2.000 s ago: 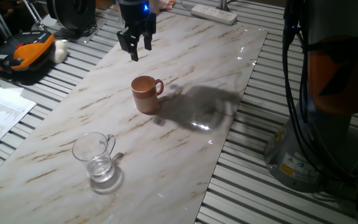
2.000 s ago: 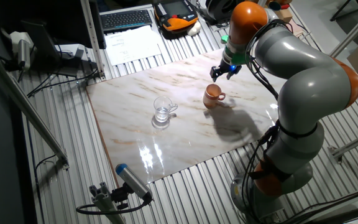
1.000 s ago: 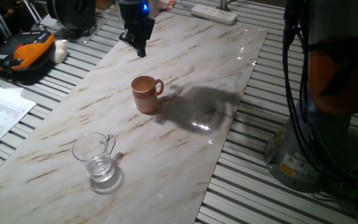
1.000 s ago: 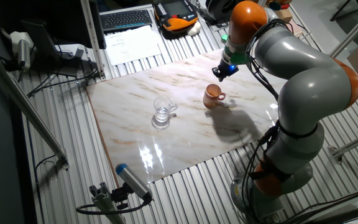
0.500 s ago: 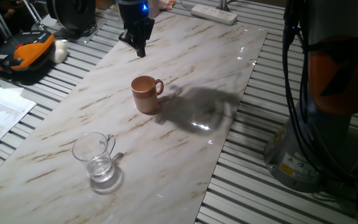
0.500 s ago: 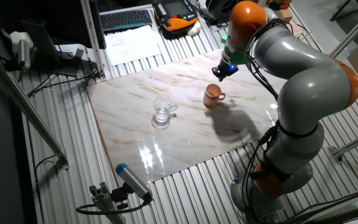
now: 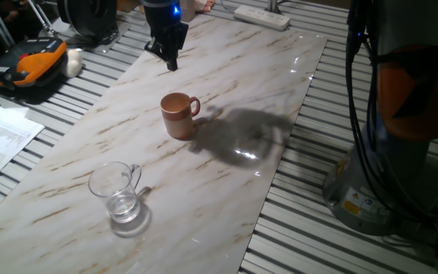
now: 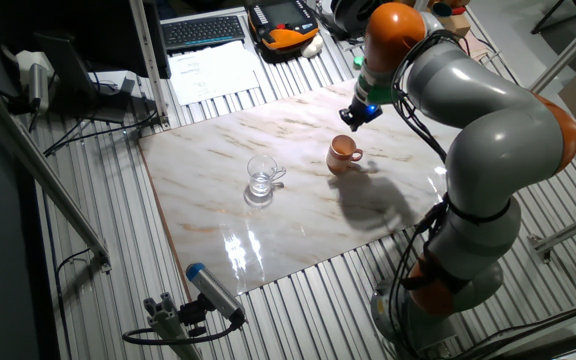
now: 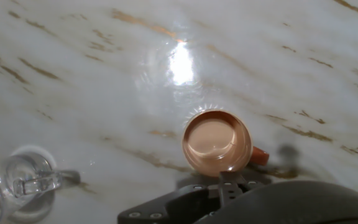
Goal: Pour the water from one cup into another empty cup
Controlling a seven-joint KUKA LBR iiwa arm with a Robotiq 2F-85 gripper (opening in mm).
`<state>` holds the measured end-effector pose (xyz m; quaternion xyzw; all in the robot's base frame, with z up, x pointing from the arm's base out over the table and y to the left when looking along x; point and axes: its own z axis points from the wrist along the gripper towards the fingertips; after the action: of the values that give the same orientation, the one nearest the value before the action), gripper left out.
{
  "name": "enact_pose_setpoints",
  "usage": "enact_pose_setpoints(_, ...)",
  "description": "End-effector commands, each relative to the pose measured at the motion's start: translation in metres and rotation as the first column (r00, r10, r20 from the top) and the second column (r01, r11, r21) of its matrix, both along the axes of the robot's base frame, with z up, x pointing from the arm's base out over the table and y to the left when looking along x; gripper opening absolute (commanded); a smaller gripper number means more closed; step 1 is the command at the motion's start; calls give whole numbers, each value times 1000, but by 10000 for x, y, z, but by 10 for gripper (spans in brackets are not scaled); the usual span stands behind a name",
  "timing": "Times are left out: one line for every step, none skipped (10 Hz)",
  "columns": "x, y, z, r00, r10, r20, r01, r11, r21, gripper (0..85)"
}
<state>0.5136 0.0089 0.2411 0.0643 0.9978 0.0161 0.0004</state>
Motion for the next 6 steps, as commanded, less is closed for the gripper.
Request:
enact_pose_setpoints(-3,3,1,1000,0,5,0,1000,0,0)
enact_pose_setpoints(-7,27,-2,1000,-4,8,4,1000,-4,0)
enact_pose_setpoints(-12,64,-2,1000,-10,6,10,1000,1,0)
enact_pose_setpoints(-15,92,-6,1000,-18,6,18,1000,1,0)
enact_pose_setpoints(-14,116,-15,1000,-26,10,26,1000,1,0)
enact_pose_setpoints(-6,131,-24,999,-32,13,32,999,-1,0)
